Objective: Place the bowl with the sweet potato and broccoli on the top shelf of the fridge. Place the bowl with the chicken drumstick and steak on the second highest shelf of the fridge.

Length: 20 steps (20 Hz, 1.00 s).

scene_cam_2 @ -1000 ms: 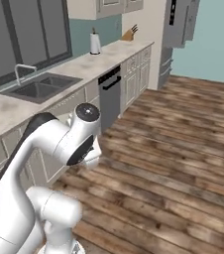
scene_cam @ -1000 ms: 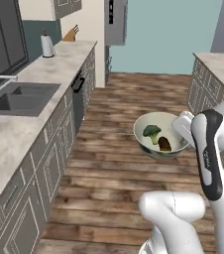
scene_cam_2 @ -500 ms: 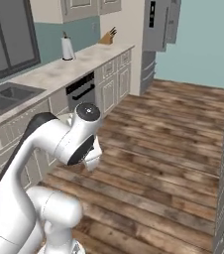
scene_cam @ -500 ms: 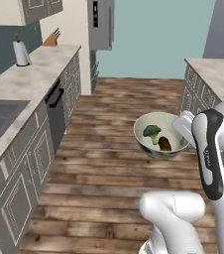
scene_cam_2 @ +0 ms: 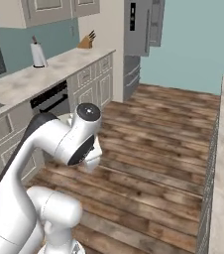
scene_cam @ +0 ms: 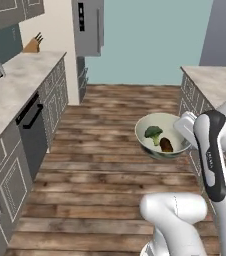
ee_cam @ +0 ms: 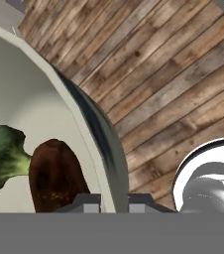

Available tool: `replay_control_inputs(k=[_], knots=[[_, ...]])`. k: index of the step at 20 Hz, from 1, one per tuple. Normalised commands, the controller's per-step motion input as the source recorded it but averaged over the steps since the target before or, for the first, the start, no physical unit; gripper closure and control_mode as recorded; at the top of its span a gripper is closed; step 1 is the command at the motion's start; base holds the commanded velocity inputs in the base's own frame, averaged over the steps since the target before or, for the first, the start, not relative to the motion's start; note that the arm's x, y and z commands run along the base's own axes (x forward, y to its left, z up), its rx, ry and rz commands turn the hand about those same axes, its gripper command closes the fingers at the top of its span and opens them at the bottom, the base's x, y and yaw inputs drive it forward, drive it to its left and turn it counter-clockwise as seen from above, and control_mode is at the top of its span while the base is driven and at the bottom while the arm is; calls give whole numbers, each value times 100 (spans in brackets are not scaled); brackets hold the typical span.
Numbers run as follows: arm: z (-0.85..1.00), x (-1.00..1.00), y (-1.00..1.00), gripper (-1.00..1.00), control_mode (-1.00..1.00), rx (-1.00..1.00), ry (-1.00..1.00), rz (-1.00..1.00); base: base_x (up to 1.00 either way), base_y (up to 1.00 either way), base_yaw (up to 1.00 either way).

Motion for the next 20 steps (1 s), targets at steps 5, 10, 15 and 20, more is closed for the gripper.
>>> replay_control_inputs(k=[5,10,15,20], knots=[[0,0,0,100,100,0,0,0,100,-50,-8],[0,0,0,100,100,0,0,0,100,-36,-9],[0,0,0,100,100,0,0,0,100,-26,-6],[0,0,0,100,100,0,0,0,100,-16,-8]])
